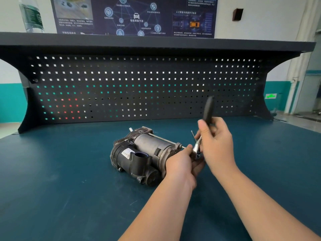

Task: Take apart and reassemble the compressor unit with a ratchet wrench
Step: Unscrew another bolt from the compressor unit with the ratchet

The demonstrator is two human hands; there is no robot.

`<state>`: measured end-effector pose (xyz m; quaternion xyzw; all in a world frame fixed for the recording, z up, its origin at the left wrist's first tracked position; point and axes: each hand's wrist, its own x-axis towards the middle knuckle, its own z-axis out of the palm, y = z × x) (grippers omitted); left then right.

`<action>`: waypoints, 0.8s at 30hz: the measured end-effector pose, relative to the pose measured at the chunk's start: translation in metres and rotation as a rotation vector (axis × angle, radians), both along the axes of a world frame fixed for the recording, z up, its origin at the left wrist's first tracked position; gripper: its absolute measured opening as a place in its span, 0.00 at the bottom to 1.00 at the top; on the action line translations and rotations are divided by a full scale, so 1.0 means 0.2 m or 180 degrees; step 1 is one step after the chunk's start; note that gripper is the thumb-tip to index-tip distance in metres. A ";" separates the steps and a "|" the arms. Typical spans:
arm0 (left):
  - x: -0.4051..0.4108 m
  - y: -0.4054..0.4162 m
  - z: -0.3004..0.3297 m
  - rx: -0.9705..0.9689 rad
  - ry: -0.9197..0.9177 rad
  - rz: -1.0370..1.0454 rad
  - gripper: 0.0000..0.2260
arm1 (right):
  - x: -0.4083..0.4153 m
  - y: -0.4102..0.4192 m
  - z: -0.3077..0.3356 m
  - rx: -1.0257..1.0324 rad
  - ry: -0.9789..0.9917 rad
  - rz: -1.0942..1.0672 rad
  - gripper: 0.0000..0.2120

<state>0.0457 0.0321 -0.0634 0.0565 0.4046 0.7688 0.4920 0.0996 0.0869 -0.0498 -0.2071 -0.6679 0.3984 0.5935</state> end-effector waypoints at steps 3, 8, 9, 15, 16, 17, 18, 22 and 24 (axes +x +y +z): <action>0.01 0.01 0.00 -0.0030 0.0025 0.0020 0.08 | -0.01 0.11 -0.01 -0.2440 0.0911 0.0454 0.10; 0.02 0.01 0.00 -0.0028 -0.0002 0.0128 0.06 | -0.03 0.12 -0.05 -0.3304 0.1420 0.0831 0.12; 0.02 0.01 -0.01 -0.0078 0.0064 0.0140 0.07 | -0.03 0.11 -0.04 -0.2693 0.1224 0.0677 0.12; 0.02 0.00 0.00 -0.0078 0.0080 0.0149 0.07 | 0.01 -0.04 0.00 0.0583 -0.0181 0.0052 0.02; 0.02 0.00 0.00 -0.0094 0.0079 0.0173 0.07 | 0.00 -0.04 0.00 0.0427 -0.0132 -0.0055 0.03; 0.02 0.00 0.00 -0.0126 0.0097 0.0183 0.07 | -0.01 -0.01 0.00 0.0030 0.0011 -0.0114 0.04; 0.02 0.01 -0.01 -0.0170 0.0124 0.0179 0.07 | -0.01 0.03 0.00 -0.0616 0.0243 -0.0078 0.07; 0.03 0.01 0.01 -0.0225 0.0089 0.0118 0.07 | -0.01 0.13 -0.05 -0.3788 0.1574 0.0979 0.11; 0.03 0.01 0.01 -0.0275 0.0107 0.0145 0.08 | -0.02 0.13 -0.06 -0.3790 0.1600 0.1024 0.12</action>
